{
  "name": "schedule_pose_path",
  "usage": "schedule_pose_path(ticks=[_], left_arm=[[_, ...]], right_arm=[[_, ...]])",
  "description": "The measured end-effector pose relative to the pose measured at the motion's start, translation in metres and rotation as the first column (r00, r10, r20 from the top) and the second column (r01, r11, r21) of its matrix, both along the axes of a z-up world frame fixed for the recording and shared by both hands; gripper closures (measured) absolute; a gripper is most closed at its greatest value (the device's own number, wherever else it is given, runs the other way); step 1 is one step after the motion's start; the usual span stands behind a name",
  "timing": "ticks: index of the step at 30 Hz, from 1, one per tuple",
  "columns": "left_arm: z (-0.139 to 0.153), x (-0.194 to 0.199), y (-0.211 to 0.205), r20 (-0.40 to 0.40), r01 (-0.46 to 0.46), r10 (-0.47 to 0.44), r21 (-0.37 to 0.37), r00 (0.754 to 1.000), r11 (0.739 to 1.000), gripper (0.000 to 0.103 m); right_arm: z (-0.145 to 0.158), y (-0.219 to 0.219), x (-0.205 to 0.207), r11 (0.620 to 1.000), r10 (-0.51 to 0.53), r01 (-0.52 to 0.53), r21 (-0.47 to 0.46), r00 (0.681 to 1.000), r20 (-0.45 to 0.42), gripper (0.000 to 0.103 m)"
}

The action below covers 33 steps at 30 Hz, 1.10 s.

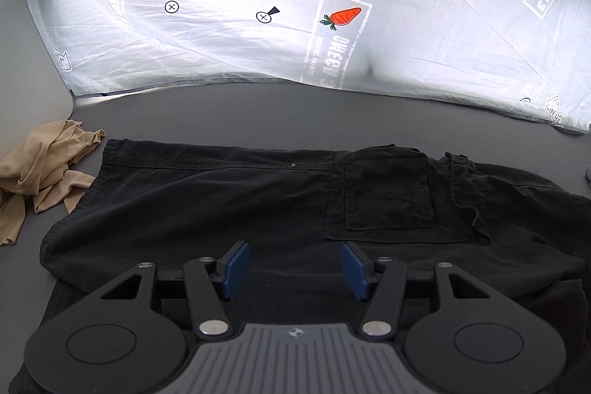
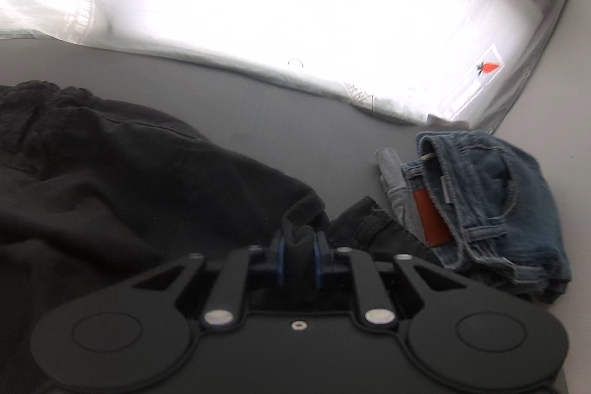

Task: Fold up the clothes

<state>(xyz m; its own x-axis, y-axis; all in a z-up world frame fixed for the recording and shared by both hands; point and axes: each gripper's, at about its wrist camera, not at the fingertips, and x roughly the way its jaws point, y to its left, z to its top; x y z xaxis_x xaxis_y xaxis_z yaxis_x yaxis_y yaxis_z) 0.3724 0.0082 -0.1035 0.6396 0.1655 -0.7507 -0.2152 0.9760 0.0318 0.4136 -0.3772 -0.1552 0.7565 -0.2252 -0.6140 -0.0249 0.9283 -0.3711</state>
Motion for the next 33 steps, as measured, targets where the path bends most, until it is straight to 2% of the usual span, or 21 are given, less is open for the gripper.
schedule_pose_path(ticks=[3, 4, 5, 9, 11, 12, 13, 16, 21, 23, 25, 29, 30, 33], left_arm=[[-0.006, -0.017, -0.010, -0.023, 0.015, -0.014, 0.020, 1.000, 1.000, 0.044], [-0.009, -0.021, -0.013, -0.036, 0.019, -0.019, 0.018, 0.999, 1.000, 0.044], [-0.012, -0.023, -0.014, -0.052, 0.021, -0.020, 0.003, 0.998, 1.000, 0.044], [-0.018, -0.025, -0.023, -0.079, 0.041, -0.044, -0.038, 0.996, 0.998, 0.044], [-0.016, -0.021, -0.028, -0.069, 0.059, -0.061, -0.034, 0.996, 0.998, 0.044], [-0.015, -0.018, -0.031, -0.063, 0.068, -0.069, -0.030, 0.996, 0.997, 0.043], [-0.014, -0.015, -0.033, -0.058, 0.073, -0.074, -0.029, 0.996, 0.997, 0.043], [-0.010, -0.005, -0.037, -0.042, 0.080, -0.082, -0.026, 0.996, 0.996, 0.043], [-0.005, 0.002, -0.037, -0.029, 0.059, -0.060, -0.013, 0.998, 0.998, 0.041], [-0.004, 0.001, -0.035, -0.037, 0.042, -0.043, -0.008, 0.998, 0.999, 0.041], [-0.004, 0.001, -0.034, -0.044, 0.026, -0.026, -0.003, 0.999, 1.000, 0.041], [-0.012, -0.002, -0.038, -0.083, -0.002, 0.001, -0.017, 0.997, 1.000, 0.041], [-0.015, -0.002, -0.040, -0.095, -0.003, 0.001, -0.019, 0.995, 1.000, 0.041], [-0.019, 0.003, -0.047, -0.119, 0.018, -0.020, -0.017, 0.993, 1.000, 0.041]], right_arm=[[0.000, 0.016, -0.062, 0.997, 0.017, -0.015, 0.071, 0.999, -0.037, 0.087], [-0.009, 0.019, -0.076, 0.994, 0.019, -0.010, 0.105, 0.996, -0.088, 0.086], [-0.019, 0.020, -0.085, 0.993, 0.018, -0.002, 0.122, 0.990, -0.136, 0.086], [-0.027, 0.013, -0.109, 0.978, 0.054, -0.005, 0.208, 0.971, -0.234, 0.084], [-0.019, -0.005, -0.106, 0.961, 0.008, 0.051, 0.272, 0.977, -0.211, 0.075], [-0.016, -0.013, -0.104, 0.949, -0.016, 0.078, 0.304, 0.979, -0.201, 0.063], [-0.012, -0.022, -0.103, 0.936, -0.040, 0.104, 0.336, 0.981, -0.192, 0.057], [-0.001, -0.049, -0.098, 0.885, -0.114, 0.177, 0.430, 0.979, -0.168, 0.051], [0.017, -0.092, -0.090, 0.767, -0.240, 0.280, 0.577, 0.960, -0.147, 0.049], [0.007, -0.097, -0.081, 0.764, -0.229, 0.312, 0.565, 0.949, -0.215, 0.047], [0.002, -0.102, -0.083, 0.746, -0.261, 0.349, 0.567, 0.937, -0.234, 0.040], [-0.006, -0.119, -0.090, 0.632, -0.288, 0.424, 0.648, 0.905, -0.312, 0.034], [-0.004, -0.119, -0.090, 0.635, -0.278, 0.415, 0.651, 0.910, -0.309, 0.034], [-0.004, -0.112, -0.085, 0.691, -0.197, 0.334, 0.641, 0.940, -0.277, 0.034]])
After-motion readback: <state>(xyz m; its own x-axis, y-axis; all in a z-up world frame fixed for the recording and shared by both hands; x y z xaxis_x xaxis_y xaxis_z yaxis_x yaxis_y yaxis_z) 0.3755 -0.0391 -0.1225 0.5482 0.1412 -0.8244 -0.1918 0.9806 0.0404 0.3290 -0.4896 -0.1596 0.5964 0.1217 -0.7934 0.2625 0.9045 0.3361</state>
